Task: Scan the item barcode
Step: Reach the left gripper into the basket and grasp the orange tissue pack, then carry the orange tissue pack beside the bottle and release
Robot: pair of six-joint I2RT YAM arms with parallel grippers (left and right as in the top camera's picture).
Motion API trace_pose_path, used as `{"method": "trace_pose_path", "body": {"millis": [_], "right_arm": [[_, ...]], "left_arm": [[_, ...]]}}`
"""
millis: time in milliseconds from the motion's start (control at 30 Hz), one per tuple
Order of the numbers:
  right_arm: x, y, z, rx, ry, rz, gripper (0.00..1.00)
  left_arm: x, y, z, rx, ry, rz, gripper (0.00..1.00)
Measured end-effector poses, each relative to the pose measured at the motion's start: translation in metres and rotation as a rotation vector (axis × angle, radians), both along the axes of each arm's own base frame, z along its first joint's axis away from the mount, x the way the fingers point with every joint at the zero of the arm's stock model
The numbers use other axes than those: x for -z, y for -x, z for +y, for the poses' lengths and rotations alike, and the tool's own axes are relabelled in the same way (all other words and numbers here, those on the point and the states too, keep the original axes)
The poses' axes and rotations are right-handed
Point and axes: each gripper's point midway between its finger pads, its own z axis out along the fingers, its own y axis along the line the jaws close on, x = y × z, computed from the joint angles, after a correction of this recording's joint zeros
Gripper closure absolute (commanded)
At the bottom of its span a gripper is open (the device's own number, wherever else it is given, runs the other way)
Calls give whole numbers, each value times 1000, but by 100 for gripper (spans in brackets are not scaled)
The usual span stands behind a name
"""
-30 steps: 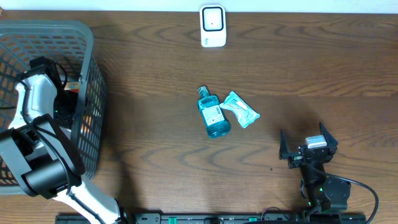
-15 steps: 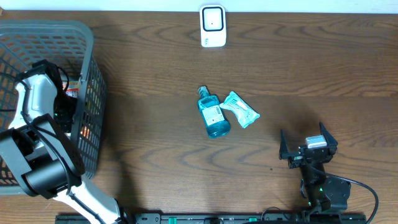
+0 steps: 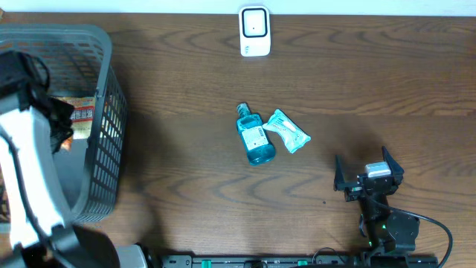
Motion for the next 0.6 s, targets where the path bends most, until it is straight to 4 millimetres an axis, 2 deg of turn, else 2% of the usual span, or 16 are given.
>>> {"method": "trace_pose_path", "body": {"millis": [167, 200, 300, 400, 433, 567, 600], "right_arm": [[0, 0, 0, 0, 0, 0, 1], [0, 0, 0, 0, 0, 0, 1], [0, 0, 0, 0, 0, 0, 1], [0, 0, 0, 0, 0, 0, 1], [0, 0, 0, 0, 0, 0, 1], [0, 0, 0, 0, 0, 0, 1], [0, 0, 0, 0, 0, 0, 1]], "left_arm": [[-54, 1, -5, 11, -73, -205, 93], [-75, 4, -12, 25, -83, -286, 93], [-109, 9, -30, 71, -82, -430, 93], [-144, 12, -60, 165, -75, -577, 93], [-155, 13, -77, 221, -62, -626, 93], [-167, 10, -121, 371, -8, -684, 93], [-168, 8, -139, 432, 20, -690, 93]]}}
